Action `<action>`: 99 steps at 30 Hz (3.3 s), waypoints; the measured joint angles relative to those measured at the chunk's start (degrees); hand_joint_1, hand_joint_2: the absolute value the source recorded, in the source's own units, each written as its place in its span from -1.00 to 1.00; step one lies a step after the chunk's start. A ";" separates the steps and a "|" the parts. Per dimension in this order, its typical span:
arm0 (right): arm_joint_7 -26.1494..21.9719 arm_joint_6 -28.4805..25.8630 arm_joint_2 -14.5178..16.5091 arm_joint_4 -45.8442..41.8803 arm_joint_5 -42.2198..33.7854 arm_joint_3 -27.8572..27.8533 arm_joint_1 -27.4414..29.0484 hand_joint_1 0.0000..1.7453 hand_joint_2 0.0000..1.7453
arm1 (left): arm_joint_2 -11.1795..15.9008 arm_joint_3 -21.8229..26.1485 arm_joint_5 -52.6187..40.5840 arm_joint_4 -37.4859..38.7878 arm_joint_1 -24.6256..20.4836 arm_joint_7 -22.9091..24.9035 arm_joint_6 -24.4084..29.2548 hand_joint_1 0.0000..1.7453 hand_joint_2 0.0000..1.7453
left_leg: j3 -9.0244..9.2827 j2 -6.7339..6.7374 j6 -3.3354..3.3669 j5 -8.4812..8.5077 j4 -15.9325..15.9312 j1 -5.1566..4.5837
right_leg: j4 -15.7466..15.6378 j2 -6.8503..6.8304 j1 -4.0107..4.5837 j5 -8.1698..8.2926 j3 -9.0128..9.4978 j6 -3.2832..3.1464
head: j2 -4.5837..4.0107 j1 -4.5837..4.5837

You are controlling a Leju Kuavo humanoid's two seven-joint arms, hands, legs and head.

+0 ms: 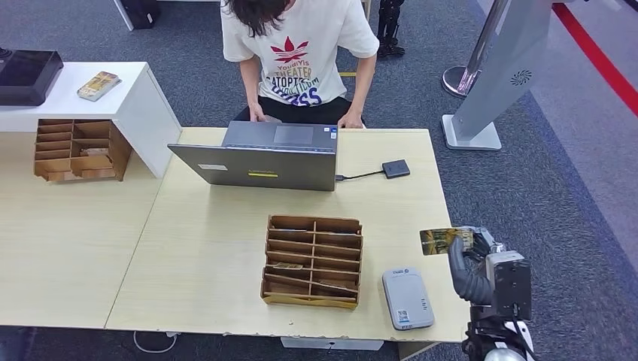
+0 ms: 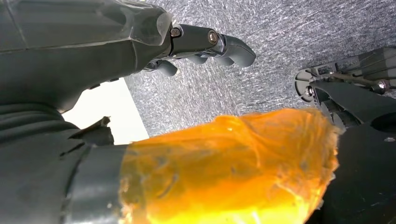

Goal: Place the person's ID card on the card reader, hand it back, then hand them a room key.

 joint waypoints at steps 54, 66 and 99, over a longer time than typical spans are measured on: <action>15.19 1.11 -5.23 20.49 11.05 17.13 -6.03 1.00 1.00 | -0.13 1.49 -3.12 0.00 -0.06 0.39 0.00 -1.00 -1.00 | 0.78 0.29 -0.02 -0.12 -0.04 0.05 | -0.04 0.24 0.03 -0.03 0.64 0.02 | 0.00 0.00; 15.54 -1.52 -6.06 19.51 10.88 15.16 -4.83 1.00 1.00 | -0.13 1.85 -2.58 0.00 0.01 0.03 0.00 -1.00 -1.00 | 0.88 0.21 0.14 -0.04 -0.01 -0.01 | -0.17 0.18 0.01 0.05 0.94 0.26 | 0.00 0.01; 6.20 -2.58 -5.55 11.99 -5.04 7.04 1.77 1.00 1.00 | -0.23 2.86 -3.07 0.00 0.06 -0.42 0.00 -1.00 -1.00 | 0.44 0.19 0.23 -0.12 -0.01 -0.01 | -0.21 0.16 0.01 0.00 0.55 0.30 | 0.00 0.00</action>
